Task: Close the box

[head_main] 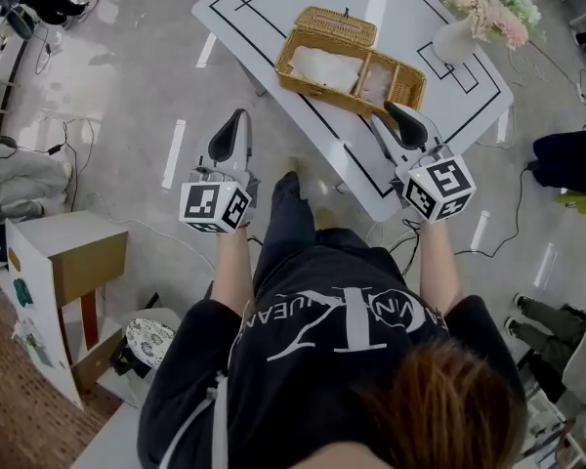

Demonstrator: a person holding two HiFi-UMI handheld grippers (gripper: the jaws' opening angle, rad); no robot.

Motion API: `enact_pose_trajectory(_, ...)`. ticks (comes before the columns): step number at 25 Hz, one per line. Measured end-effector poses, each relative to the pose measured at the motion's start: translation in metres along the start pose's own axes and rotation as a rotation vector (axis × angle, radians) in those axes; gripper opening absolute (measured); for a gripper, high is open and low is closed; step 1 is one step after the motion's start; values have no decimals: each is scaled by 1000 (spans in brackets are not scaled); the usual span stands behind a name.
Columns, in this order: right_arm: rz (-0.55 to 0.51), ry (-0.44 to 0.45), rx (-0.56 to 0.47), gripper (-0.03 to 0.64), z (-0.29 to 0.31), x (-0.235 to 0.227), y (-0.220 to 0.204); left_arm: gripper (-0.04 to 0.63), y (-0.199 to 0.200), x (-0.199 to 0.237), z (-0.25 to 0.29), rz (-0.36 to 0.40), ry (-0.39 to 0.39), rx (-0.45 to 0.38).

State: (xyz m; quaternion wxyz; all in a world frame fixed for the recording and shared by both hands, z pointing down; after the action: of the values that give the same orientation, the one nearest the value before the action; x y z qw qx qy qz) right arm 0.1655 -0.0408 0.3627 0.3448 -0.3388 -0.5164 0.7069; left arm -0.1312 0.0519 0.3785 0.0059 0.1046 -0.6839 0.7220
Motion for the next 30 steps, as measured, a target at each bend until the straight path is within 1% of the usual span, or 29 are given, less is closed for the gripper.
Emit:
enact_pose_trajectory(5,26,-35,9,106,29,-33,14,9,7,21,64,30,-59,2)
enact_pose_trajectory(8,43,-55,40,106,42,-50,22,9,20,31,100,49,-95,1)
enact_pose_trajectory(11,45,-75,82,106,55,-67,31,9,27,40,130,49,-124,9)
enact_pose_trajectory(15,-1,-78,159,104,72,-82,36,9,27,48,160,44,-158,35)
enact_pose_trajectory(18,-33,-74,201,103,88,-94,42,9,24,51,181,58,-185,55)
enact_pose_trajectory(20,-39,-72,219,101,99,-103,46,9,24,54,194,67,-199,65)
enact_pose_trajectory(24,-56,-71,264,98,123,-122,51,9,22,62,218,60,-225,77)
enact_pose_trajectory(30,-62,-62,332,97,159,-148,55,9,13,73,248,70,-248,109)
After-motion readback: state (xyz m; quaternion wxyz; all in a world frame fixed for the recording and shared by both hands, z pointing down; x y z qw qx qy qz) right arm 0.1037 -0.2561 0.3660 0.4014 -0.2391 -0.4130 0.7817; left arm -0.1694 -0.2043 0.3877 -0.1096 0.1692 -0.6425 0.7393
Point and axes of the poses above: the fingertips, and each gripper's own axes: z forward along the fingers, x to its left, y out of its top, the point moved 8 cm from there along -z, backward along the fingers, and after that the axes turned 3 degrees about y, right-handed, at the moved point
